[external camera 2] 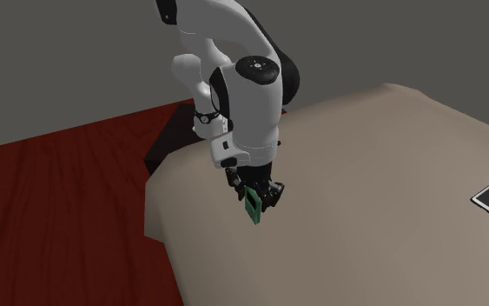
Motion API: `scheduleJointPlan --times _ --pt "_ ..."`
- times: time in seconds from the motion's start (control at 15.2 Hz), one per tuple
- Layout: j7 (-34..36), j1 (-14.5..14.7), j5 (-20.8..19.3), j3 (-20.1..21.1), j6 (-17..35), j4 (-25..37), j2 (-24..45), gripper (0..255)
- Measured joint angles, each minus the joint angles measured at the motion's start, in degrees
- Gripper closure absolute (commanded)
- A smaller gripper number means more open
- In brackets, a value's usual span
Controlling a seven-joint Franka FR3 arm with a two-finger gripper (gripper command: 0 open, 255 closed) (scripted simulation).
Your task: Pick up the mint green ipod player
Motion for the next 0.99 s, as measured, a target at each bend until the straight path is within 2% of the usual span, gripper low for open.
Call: scheduleJointPlan --times 0.99 --pt "-0.77 -0.05 1.13 0.45 -9.70 7.30 -2.48 255"
